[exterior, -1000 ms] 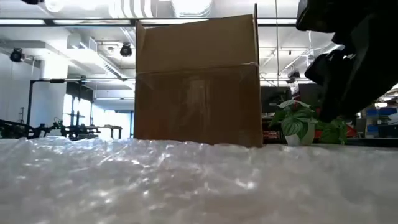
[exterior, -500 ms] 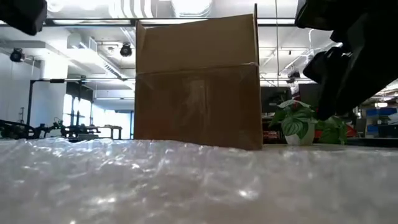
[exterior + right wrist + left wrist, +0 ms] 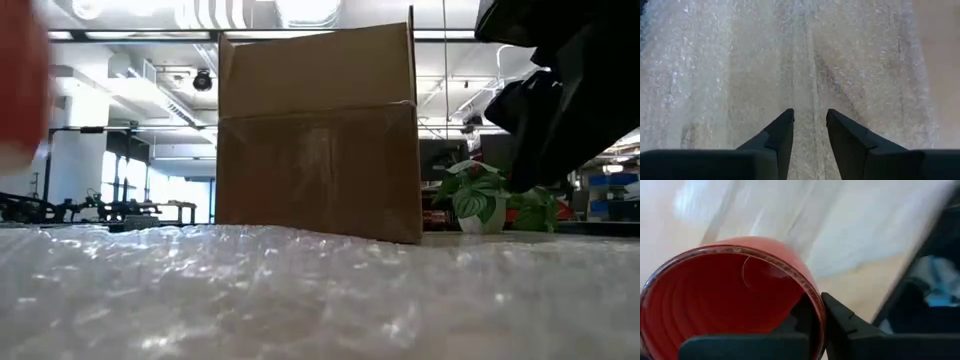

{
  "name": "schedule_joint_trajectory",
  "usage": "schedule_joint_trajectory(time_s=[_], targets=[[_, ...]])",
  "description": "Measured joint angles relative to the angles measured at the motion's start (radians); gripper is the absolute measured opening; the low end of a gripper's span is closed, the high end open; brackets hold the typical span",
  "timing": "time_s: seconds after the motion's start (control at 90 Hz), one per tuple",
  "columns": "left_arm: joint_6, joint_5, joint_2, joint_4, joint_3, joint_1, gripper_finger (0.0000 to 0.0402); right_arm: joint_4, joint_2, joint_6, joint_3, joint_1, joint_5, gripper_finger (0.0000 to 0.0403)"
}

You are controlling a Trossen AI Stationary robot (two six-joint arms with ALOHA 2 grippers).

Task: Wrap mug
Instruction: Wrap the orange mug with bubble wrap

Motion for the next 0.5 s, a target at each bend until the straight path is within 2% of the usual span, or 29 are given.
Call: schedule_joint_trajectory(time_s=[0.167,0.344,0.5], targets=[[0.205,-0.038,0.105,-0.007,0.135,0.071,0.0002,-0.016,-0.032,-0.002,0.005,0.000,-0.013,0.0080],[0.441,-0.005,0.295,-0.009,0.282,0.169,0.0001,-0.042,-0.104,0.001,0.023,0.013,-0.035,0.0065],[0.618,0.009,0.456,-0.004,0.457,0.236,0.0001,-0.066,-0.170,0.008,0.023,0.037,-0.035,0.0057]])
